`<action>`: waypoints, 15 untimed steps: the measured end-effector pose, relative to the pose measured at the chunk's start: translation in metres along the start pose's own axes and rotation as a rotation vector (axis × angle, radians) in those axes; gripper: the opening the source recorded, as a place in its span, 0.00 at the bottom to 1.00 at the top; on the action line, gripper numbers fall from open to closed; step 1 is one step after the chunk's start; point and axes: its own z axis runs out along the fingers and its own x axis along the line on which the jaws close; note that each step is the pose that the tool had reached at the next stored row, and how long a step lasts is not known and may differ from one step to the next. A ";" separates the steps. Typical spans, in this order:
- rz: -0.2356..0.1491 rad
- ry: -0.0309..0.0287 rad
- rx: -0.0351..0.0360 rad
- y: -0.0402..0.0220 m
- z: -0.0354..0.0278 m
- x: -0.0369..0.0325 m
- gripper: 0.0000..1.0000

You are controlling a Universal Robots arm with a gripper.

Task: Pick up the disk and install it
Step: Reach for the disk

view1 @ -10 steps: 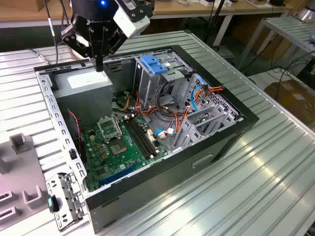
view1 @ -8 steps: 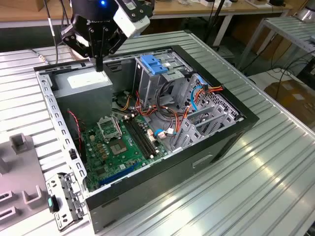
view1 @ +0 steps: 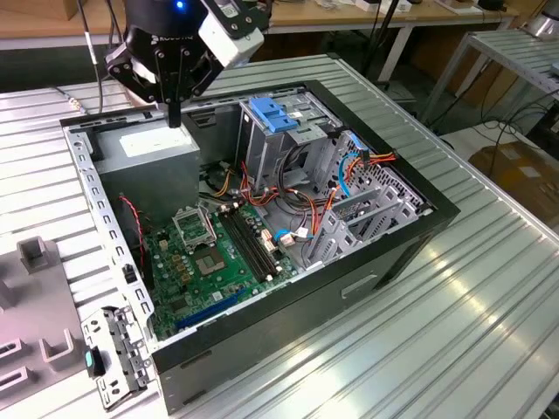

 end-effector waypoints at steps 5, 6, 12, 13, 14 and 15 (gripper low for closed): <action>0.000 0.0001 0.0001 -0.0002 -0.0001 0.0030 0.11; 0.000 0.0000 0.0000 -0.0003 -0.0001 0.0035 0.11; 0.000 0.0000 0.0001 -0.0004 -0.0001 0.0049 0.11; 0.000 0.0000 0.0000 -0.0004 -0.0001 0.0052 0.11; 0.000 0.0000 0.0000 -0.0004 -0.0001 0.0053 0.11; 0.000 0.0000 0.0000 -0.0004 -0.0001 0.0055 0.11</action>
